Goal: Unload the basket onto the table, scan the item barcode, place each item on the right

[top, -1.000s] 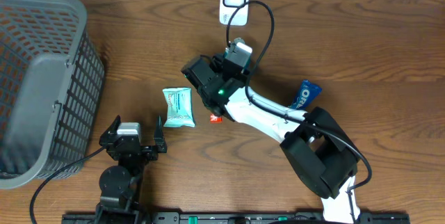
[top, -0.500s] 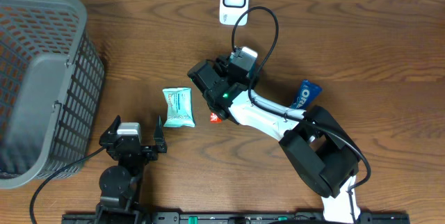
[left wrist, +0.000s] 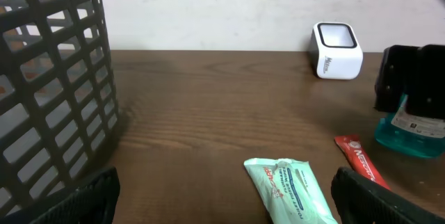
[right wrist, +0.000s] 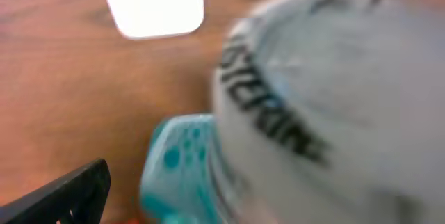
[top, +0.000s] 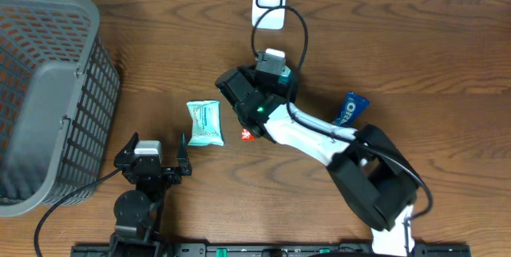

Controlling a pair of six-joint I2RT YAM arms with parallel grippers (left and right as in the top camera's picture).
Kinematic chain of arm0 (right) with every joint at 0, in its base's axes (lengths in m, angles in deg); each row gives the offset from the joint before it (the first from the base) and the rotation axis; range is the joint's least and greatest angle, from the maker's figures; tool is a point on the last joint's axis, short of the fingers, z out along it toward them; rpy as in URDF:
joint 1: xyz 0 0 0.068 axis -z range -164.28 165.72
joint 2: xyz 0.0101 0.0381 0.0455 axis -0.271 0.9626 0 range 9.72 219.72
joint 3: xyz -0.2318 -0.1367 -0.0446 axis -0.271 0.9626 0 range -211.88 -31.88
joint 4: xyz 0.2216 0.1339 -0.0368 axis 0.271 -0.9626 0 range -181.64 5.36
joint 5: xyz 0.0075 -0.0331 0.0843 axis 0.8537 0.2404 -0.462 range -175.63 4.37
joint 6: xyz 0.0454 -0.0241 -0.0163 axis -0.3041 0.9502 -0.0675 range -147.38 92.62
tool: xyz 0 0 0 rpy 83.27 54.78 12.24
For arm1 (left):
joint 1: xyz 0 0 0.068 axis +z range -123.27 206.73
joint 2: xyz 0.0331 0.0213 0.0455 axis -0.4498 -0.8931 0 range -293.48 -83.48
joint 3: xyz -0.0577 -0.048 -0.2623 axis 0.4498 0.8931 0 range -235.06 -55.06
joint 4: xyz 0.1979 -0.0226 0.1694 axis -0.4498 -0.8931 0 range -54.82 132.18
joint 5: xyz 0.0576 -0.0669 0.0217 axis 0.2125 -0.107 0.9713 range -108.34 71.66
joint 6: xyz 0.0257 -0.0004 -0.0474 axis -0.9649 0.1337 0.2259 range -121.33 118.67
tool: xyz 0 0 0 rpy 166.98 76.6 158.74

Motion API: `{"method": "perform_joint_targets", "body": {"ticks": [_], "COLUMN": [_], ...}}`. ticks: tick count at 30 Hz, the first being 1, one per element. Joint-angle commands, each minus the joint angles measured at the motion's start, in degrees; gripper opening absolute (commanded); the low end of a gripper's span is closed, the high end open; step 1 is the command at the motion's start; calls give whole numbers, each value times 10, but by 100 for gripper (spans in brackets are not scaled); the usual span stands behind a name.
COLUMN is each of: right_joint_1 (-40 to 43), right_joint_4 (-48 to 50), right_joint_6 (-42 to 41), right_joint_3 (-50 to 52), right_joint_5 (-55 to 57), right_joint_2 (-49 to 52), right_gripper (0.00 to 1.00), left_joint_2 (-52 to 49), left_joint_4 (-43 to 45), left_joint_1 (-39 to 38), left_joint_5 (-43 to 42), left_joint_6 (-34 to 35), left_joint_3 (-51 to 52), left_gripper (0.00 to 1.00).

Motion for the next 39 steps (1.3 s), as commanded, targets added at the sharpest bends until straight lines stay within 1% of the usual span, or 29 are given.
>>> {"method": "perform_joint_targets", "body": {"ticks": [1, 4, 5, 7, 9, 10, 12, 13, 14, 17, 19, 23, 27, 30, 33, 39], "right_joint_1": [-7, -2, 0, 3, 4, 5, 5, 5, 5, 15, 32, 70, 94, 115, 135, 141], "right_joint_4": [-37, -115, -134, -175, -209, -222, -240, -249, -250, -250, -248, -220, -186, -153, -140, -116], "right_joint_6": [121, 136, 154, 228, 285, 302, 321, 324, 348, 483, 522, 545, 553, 574, 573, 569], "right_joint_3": [-9, -9, -9, -9, -9, -9, -9, -9, -9, -9, -9, -9, -9, -9, -9, -9], "right_joint_5": [-75, -122, -141, -203, -237, -236, -231, -236, -241, -283, -310, -311, -323, -402, -473, -467], "right_joint_2": [-81, -140, -156, -194, -224, -235, -253, -261, -264, -252, -231, -193, -186, -185, -171, -113], "right_gripper": [99, 99, 99, 99, 99, 92, 99, 99, 99, 99, 99, 99, 99, 99, 99, 99], "left_joint_2": [0, 0, 0, 0, 0, 0, 0, 0, 0, 0, 0, 0, 0, 0, 0, 0], "left_joint_4": [-8, -8, -8, -8, -8, -7, -8, -8, -8, -8, -8, -8, -8, -8, -8, -8], "left_joint_1": [0, 0, 0, 0, 0, 0, 0, 0, 0, 0, 0, 0, 0, 0, 0, 0], "left_joint_5": [-2, -2, -2, -1, -2, -2, -2, -1, -2, -2, -1, -2, -1, -2, -1, -2], "left_joint_6": [1, 1, 1, 1, 1, 1, 1, 1, 1, 1, 1, 1, 1, 1, 1, 1], "left_joint_3": [19, 19, 19, 19, 19, 19, 19, 19, 19, 19, 19, 19, 19, 19, 19, 19], "left_gripper": [98, 98, 98, 98, 98, 98, 98, 98, 98, 98, 98, 98, 98, 98, 98, 98]}}
